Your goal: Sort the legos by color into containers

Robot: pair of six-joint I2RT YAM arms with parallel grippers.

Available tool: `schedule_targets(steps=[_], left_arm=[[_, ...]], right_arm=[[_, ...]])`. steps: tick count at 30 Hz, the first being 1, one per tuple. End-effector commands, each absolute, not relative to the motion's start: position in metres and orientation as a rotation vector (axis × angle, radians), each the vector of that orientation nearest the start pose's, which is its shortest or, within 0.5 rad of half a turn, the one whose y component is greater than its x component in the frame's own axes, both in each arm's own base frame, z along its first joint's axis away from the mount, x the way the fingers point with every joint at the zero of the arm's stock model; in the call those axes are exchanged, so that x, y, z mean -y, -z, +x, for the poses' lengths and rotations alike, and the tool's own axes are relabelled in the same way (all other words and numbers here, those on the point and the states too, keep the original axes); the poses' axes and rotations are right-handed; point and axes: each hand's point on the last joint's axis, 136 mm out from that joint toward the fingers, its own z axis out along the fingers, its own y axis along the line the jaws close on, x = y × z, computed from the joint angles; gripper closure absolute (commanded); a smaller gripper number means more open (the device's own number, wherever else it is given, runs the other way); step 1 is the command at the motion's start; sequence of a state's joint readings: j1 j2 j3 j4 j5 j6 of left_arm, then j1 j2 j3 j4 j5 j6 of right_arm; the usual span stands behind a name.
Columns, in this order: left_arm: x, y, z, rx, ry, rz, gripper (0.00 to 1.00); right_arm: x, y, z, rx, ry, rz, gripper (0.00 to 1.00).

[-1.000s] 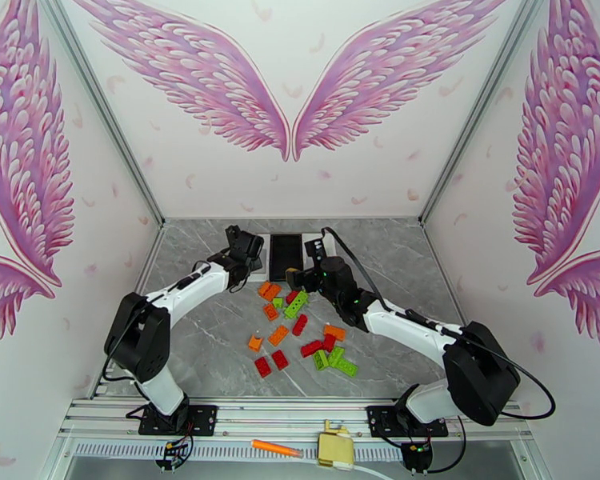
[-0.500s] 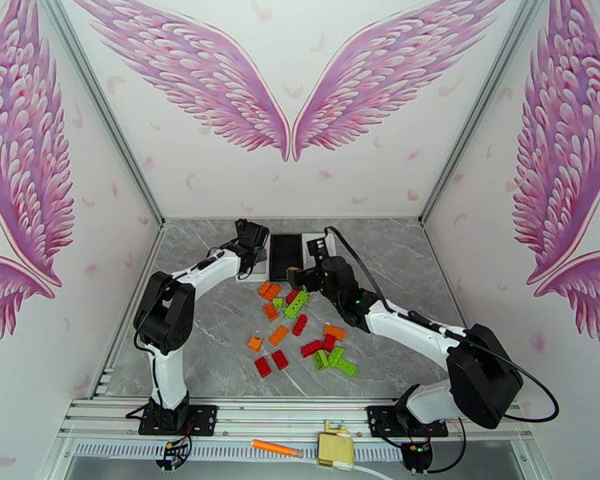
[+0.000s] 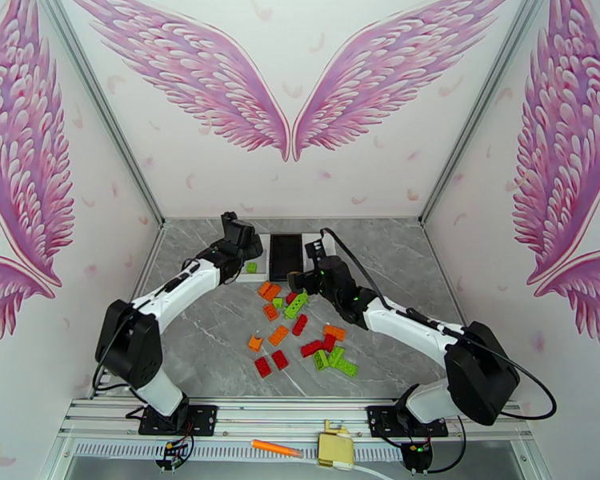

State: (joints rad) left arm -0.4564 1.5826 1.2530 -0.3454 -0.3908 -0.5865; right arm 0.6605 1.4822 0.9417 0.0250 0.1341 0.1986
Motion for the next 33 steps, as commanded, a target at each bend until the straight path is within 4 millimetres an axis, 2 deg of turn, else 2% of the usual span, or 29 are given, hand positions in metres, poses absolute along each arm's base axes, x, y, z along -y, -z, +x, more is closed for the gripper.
schedule_targets(steps=[1, 6, 11, 14, 16, 21, 25, 30, 33], left_arm=[[0.123, -0.209, 0.417, -2.164, 0.12, -0.36, 0.09], [0.109, -0.21, 0.395, -2.163, 0.137, -0.354, 0.04], [0.116, -0.223, 0.385, -2.124, 0.185, -0.196, 0.01], [0.125, -0.235, 0.378, -2.105, 0.205, -0.051, 0.01], [0.138, -0.245, 0.369, -2.086, 0.252, 0.104, 0.01], [0.154, -0.262, 0.342, -2.007, 0.318, 0.356, 0.01], [0.168, -0.259, 0.32, -1.976, 0.36, 0.553, 0.01], [0.173, -0.253, 0.305, -1.939, 0.382, 0.647, 0.01], [0.176, -0.252, 0.302, -1.903, 0.398, 0.666, 0.01]], right_arm=[[-0.272, -0.172, 0.366, -2.142, -0.392, -0.47, 0.02], [-0.268, -0.148, 0.37, -2.281, -0.299, -0.463, 0.02], [-0.242, -0.124, 0.373, -2.428, -0.221, -0.142, 0.03], [-0.24, -0.107, 0.368, -2.5, -0.261, 0.031, 0.07], [-0.24, -0.097, 0.361, -2.549, -0.291, 0.131, 0.1], [-0.252, -0.086, 0.346, -2.586, -0.367, 0.25, 0.14], [-0.265, -0.076, 0.337, -2.625, -0.389, 0.285, 0.17], [-0.282, -0.063, 0.329, -2.67, -0.432, 0.295, 0.24], [-0.286, -0.052, 0.325, -2.695, -0.425, 0.313, 0.29]])
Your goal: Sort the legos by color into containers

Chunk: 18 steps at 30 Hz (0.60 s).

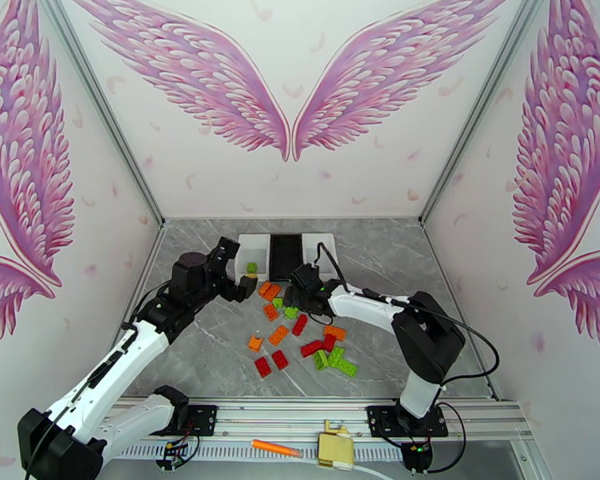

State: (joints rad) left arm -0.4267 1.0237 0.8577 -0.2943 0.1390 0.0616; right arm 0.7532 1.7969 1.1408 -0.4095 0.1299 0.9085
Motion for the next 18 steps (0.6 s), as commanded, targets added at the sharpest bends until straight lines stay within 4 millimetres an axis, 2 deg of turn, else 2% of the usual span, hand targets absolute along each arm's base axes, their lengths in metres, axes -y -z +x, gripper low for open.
schedule_targets(steps=[1, 4, 14, 18], left_arm=[[0.177, -0.251, 0.301, -1.893, 0.402, 0.673, 0.01], [0.178, -0.249, 0.299, -1.879, 0.402, 0.687, 0.01], [0.177, -0.241, 0.299, -1.885, 0.393, 0.683, 0.01], [0.177, -0.239, 0.299, -1.885, 0.394, 0.684, 0.01]], right_arm=[[-0.287, -0.048, 0.325, -2.702, -0.425, 0.322, 0.31], [-0.289, -0.042, 0.326, -2.712, -0.421, 0.327, 0.35], [-0.288, -0.029, 0.331, -2.728, -0.358, 0.319, 0.34], [-0.289, -0.026, 0.331, -2.736, -0.352, 0.318, 0.38]])
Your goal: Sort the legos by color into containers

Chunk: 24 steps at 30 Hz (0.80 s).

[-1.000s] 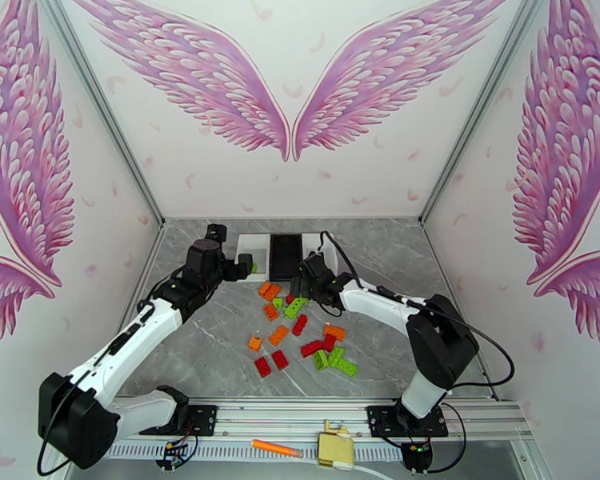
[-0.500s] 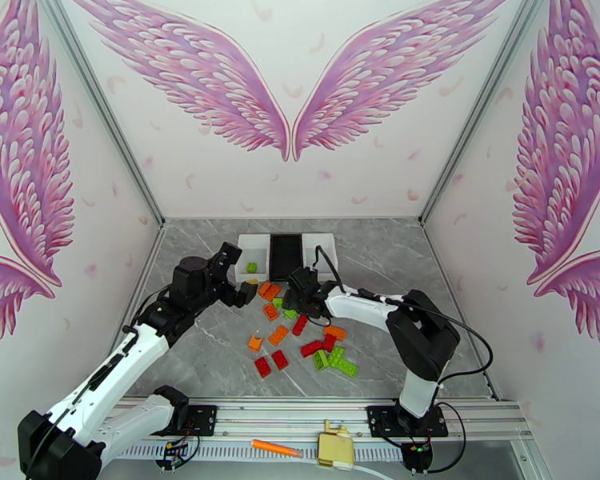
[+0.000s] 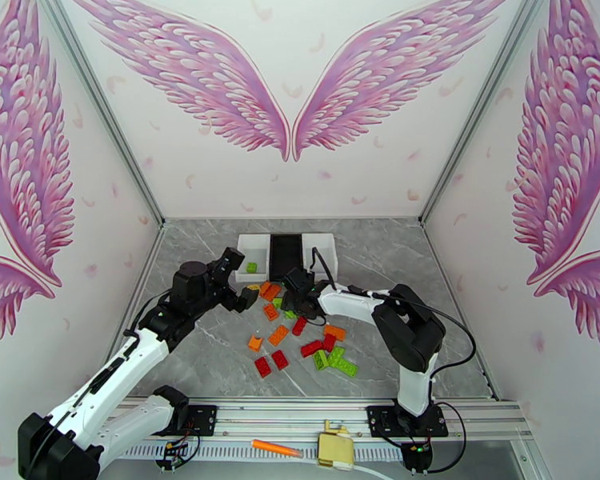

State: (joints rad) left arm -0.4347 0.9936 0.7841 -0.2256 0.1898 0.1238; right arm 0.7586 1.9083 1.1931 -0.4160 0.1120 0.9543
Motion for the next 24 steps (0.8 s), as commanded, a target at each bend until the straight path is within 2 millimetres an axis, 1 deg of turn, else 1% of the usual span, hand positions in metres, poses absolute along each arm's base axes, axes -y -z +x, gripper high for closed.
schedule_targets(steps=[1, 3, 10, 12, 16, 19, 24], left_arm=[[0.177, -0.24, 0.299, -1.884, 0.393, 0.684, 0.01], [0.177, -0.24, 0.3, -1.882, 0.389, 0.682, 0.01], [0.175, -0.237, 0.303, -1.878, 0.382, 0.659, 0.01], [0.176, -0.236, 0.303, -1.878, 0.386, 0.657, 0.01], [0.177, -0.236, 0.302, -1.878, 0.395, 0.655, 0.01], [0.177, -0.237, 0.301, -1.875, 0.399, 0.655, 0.01], [0.174, -0.237, 0.298, -1.879, 0.396, 0.644, 0.01]], right_arm=[[-0.289, -0.028, 0.331, -2.735, -0.356, 0.319, 0.39], [-0.29, -0.031, 0.331, -2.732, -0.369, 0.318, 0.43], [-0.288, -0.043, 0.33, -2.71, -0.382, 0.297, 0.64], [-0.288, -0.048, 0.33, -2.7, -0.39, 0.289, 0.67], [-0.285, -0.063, 0.331, -2.662, -0.403, 0.279, 0.72], [-0.284, -0.078, 0.333, -2.624, -0.423, 0.251, 0.72], [-0.292, -0.112, 0.339, -2.532, -0.493, 0.111, 0.72]])
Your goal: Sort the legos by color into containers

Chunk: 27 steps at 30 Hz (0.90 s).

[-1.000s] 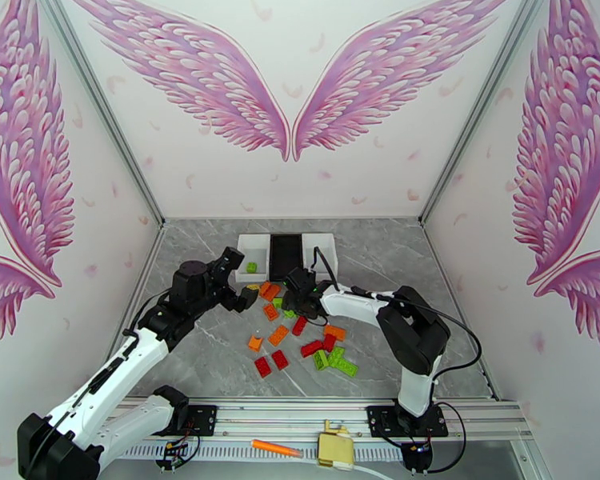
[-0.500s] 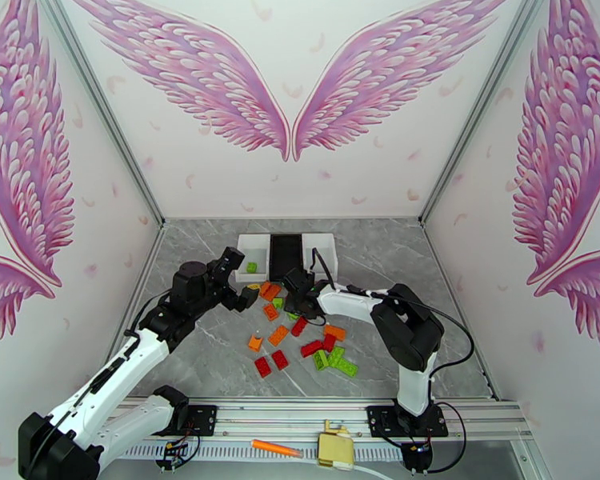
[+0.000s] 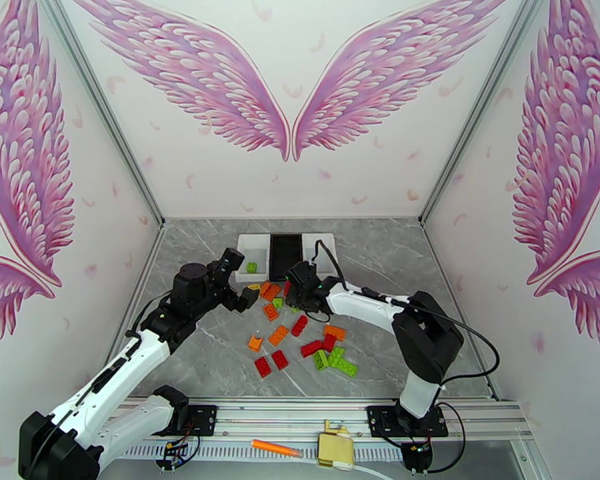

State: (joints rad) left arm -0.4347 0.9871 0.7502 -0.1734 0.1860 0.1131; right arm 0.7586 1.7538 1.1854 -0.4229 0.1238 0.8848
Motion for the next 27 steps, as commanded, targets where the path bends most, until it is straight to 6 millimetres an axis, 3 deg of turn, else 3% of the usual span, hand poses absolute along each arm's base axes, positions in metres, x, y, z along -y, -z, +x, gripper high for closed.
schedule_targets(steps=[1, 6, 10, 16, 27], left_arm=[[0.172, -0.236, 0.297, -1.883, 0.392, 0.639, 0.01], [0.165, -0.238, 0.291, -1.884, 0.38, 0.608, 0.01], [0.159, -0.24, 0.285, -1.885, 0.37, 0.582, 0.01], [0.152, -0.239, 0.281, -1.887, 0.346, 0.56, 0.01], [0.157, -0.239, 0.284, -1.884, 0.36, 0.579, 0.01]], right_arm=[[-0.294, -0.119, 0.341, -2.511, -0.501, 0.078, 0.72], [-0.311, -0.144, 0.352, -2.422, -0.533, -0.12, 0.72], [-0.323, -0.151, 0.364, -2.402, -0.507, -0.208, 0.73], [-0.322, -0.127, 0.357, -2.486, -0.468, -0.249, 0.74], [-0.262, -0.066, 0.329, -2.634, -0.257, -0.213, 0.74]])
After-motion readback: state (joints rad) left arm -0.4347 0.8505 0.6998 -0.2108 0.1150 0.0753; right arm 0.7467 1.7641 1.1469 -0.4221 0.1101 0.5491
